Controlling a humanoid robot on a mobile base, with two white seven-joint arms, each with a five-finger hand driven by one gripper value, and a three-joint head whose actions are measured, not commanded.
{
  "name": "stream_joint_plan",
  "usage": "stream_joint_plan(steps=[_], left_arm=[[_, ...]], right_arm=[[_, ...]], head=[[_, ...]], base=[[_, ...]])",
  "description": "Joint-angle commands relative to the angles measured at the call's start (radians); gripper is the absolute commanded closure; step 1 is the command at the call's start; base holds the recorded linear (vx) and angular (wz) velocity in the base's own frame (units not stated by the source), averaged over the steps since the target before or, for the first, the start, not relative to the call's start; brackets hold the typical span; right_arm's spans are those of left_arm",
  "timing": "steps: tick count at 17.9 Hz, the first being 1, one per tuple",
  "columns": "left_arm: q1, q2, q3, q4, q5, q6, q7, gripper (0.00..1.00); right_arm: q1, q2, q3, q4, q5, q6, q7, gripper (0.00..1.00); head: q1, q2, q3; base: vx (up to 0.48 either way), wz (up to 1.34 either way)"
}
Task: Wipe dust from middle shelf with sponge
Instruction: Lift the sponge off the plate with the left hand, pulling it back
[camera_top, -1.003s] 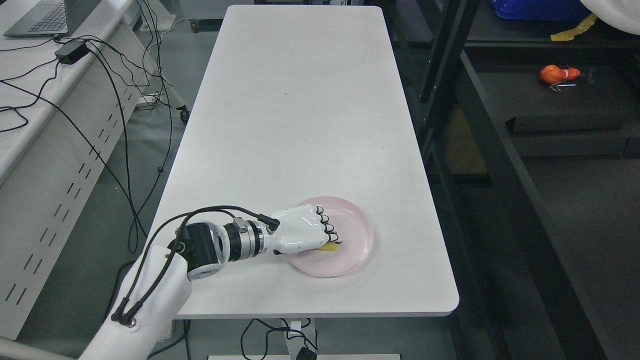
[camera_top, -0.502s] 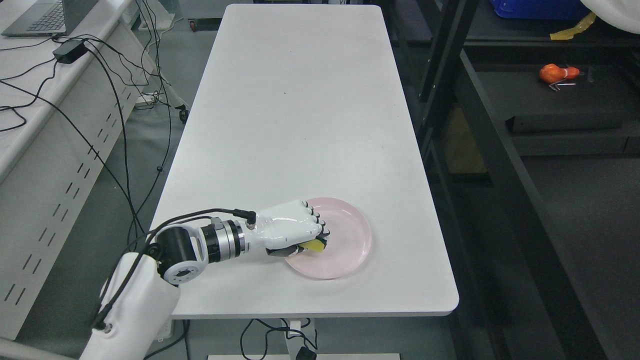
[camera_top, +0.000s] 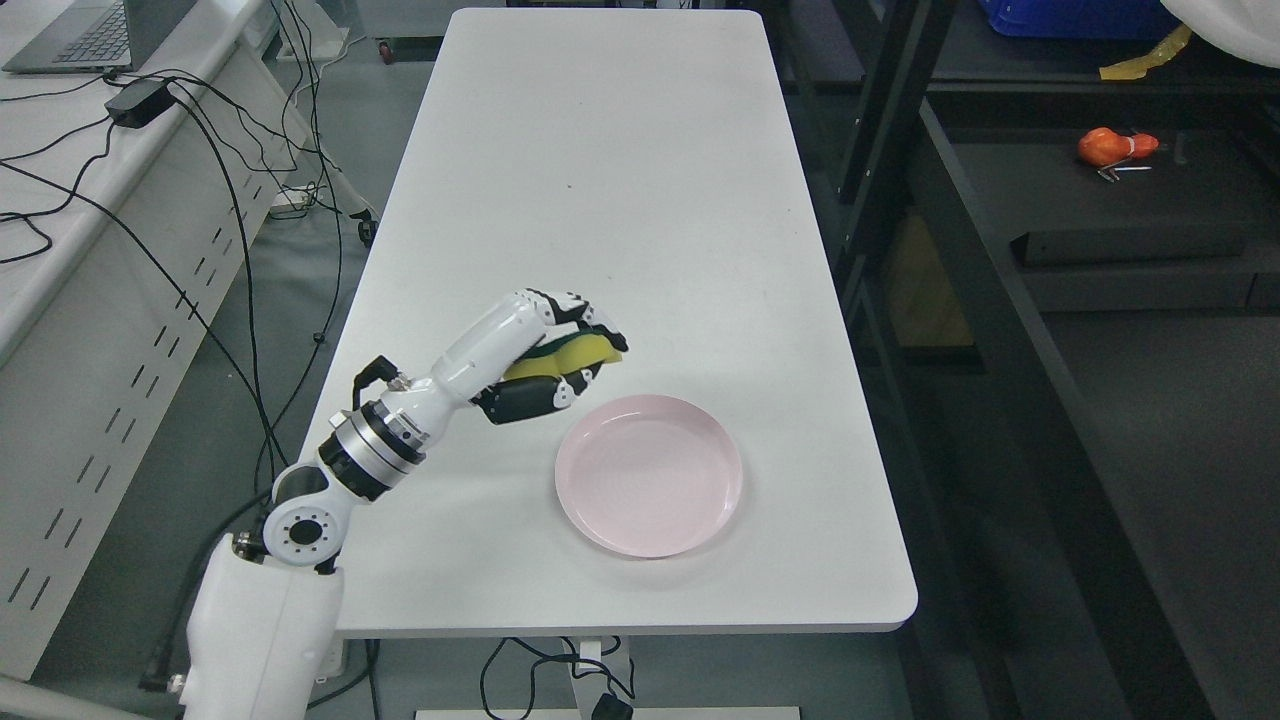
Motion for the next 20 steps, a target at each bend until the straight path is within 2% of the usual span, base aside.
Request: stream_joint_plan(steps=[1, 3, 5, 10, 20], left_arm=[[0.034, -0.065, 0.229, -0.096, 0.334, 0.22, 0.191, 1.0], [0.043, -0.065, 0.226, -0.125, 0.334, 0.308, 0.368, 0.99], [0.078, -0.065, 0.226, -0.165, 0.334, 0.383, 0.438, 1.0], [0.265, -0.065, 0.248, -0.288, 0.343, 0.397, 0.448, 1.0], [0.296, -0.065, 0.242, -0.286, 0.377, 0.408, 0.438, 1.0]], right_arm=[[0.0, -0.017, 0.0, -0.017, 0.0, 0.001, 0.0, 0.0], [0.0, -0.017, 0.0, -0.017, 0.0, 0.001, 0.0, 0.0], [0.0, -0.017, 0.001, -0.017, 0.0, 0.001, 0.0, 0.0], [0.0, -0.017, 0.001, -0.017, 0.0, 0.001, 0.0, 0.0], [-0.001, -0.017, 0.0, -0.017, 0.0, 0.001, 0.0, 0.0]], head=[[0.0, 0.0, 0.0], [0.0, 0.0, 0.0], [0.0, 0.0, 0.0], [0.0, 0.0, 0.0], [0.0, 0.0, 0.0]], base=[[0.0, 0.0], [0.0, 0.0], [0.0, 0.0], [0.0, 0.0], [0.0, 0.0]])
